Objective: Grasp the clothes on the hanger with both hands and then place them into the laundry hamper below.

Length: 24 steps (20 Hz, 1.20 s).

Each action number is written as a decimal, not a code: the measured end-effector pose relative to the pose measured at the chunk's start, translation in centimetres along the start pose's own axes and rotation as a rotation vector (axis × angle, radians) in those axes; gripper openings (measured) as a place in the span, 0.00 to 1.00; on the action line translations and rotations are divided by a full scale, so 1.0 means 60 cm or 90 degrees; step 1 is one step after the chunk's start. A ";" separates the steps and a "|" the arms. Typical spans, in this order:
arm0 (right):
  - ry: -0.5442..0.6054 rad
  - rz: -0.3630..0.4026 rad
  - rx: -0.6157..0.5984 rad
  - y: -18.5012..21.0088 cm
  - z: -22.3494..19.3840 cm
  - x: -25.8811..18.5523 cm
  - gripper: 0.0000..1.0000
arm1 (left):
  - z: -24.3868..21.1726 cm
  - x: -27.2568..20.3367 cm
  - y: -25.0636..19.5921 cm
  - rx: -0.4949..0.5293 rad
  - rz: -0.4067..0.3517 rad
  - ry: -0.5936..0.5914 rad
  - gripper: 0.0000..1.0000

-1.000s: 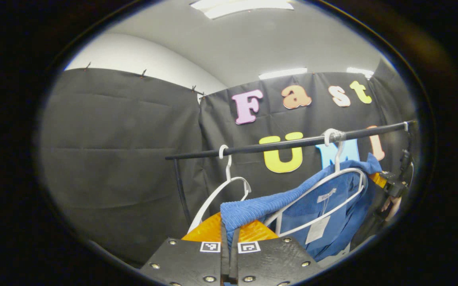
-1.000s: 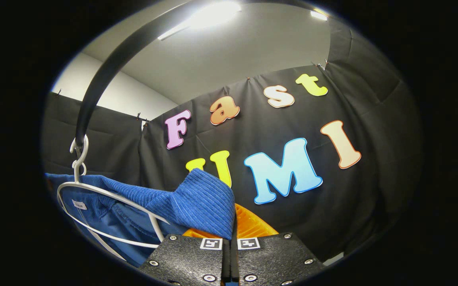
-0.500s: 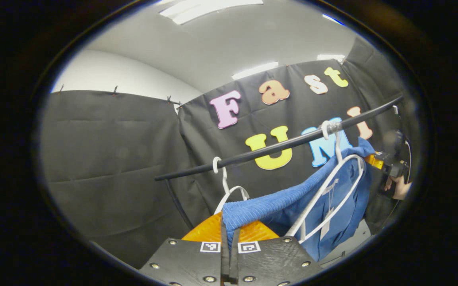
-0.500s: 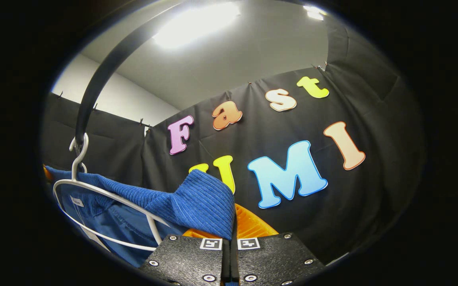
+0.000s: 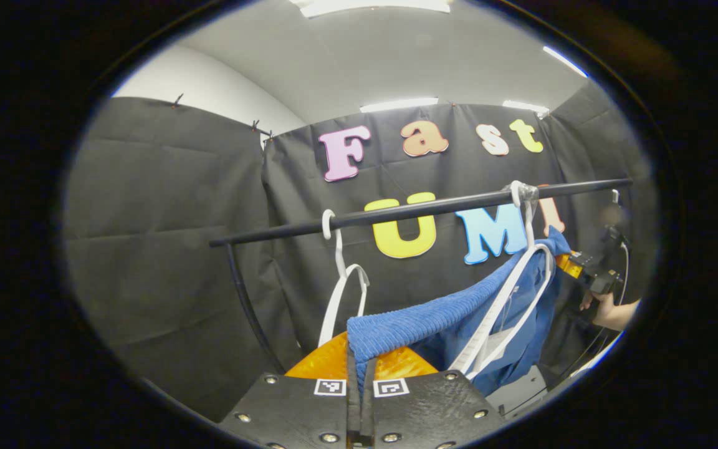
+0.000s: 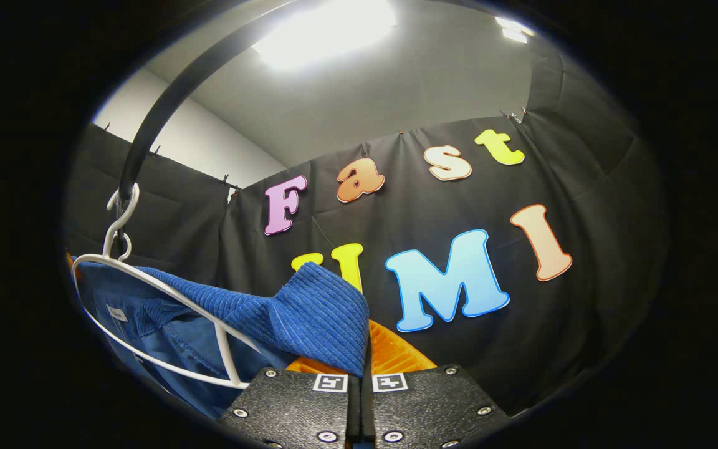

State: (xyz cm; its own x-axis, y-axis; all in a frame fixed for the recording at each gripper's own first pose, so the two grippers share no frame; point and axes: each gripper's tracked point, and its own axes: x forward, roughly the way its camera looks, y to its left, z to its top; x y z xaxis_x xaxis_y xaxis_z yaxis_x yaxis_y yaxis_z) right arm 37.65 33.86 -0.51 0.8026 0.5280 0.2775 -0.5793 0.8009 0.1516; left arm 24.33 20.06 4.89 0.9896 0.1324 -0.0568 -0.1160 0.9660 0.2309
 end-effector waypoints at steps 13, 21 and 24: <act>0.031 -0.017 -0.035 -0.007 -0.034 -0.023 0.00 | -0.090 -0.005 -0.027 -0.110 -0.039 0.010 0.02; 0.048 -0.020 -0.043 -0.015 -0.054 -0.029 0.00 | -0.142 -0.025 -0.064 -0.131 -0.008 0.012 0.01; 0.029 -0.044 -0.028 -0.032 -0.039 -0.026 0.00 | -0.156 -0.019 -0.091 -0.131 -0.003 0.017 0.01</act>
State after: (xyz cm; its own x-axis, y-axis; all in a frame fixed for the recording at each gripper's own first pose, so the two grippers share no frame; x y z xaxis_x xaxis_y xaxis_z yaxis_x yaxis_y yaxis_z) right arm 37.84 32.17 -3.44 0.8469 0.4825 0.2234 -0.5161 0.8470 0.1273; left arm 23.03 16.69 -5.42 0.9878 0.1314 -0.0840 -0.1295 0.9912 0.0275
